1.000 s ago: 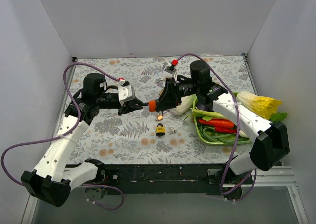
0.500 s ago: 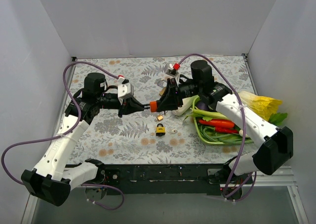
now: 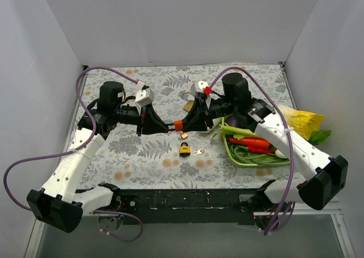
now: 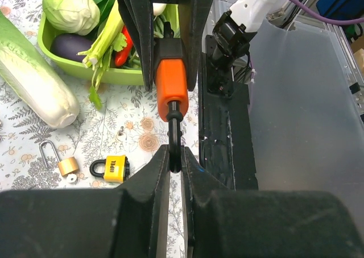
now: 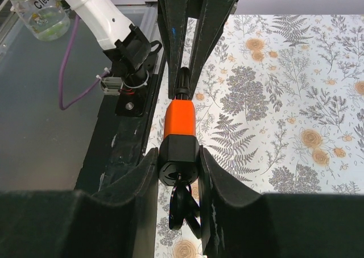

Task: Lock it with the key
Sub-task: Lock the lock, then place the key at the center of the board.

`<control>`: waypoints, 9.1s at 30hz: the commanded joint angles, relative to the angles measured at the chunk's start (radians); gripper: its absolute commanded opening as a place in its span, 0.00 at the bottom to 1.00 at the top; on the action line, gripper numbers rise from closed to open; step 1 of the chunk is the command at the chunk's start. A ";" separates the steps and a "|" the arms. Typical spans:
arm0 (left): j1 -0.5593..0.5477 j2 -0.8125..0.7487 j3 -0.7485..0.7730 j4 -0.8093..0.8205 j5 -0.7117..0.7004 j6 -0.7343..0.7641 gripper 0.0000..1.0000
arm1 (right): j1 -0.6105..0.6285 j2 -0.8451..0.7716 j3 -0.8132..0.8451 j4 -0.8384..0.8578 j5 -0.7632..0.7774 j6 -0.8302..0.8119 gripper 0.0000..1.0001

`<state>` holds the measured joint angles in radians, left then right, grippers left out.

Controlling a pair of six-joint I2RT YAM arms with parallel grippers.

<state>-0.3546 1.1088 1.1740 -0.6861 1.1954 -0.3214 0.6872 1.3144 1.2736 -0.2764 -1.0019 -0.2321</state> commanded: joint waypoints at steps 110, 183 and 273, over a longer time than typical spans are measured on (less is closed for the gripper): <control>0.210 -0.023 -0.157 0.474 -0.616 -1.417 0.98 | 0.169 0.218 0.171 0.402 0.815 0.433 0.01; 0.194 -0.043 -0.201 0.494 -0.672 -1.481 0.00 | 0.169 0.223 0.090 0.292 0.649 0.342 0.43; 0.367 0.123 -0.284 0.014 -0.710 -0.884 0.00 | 0.130 0.721 0.053 0.118 0.330 0.290 0.01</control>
<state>0.0277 1.2716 0.9207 -0.6086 0.4980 -1.2953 0.8146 2.0247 1.2697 -0.1379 -0.6899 0.0952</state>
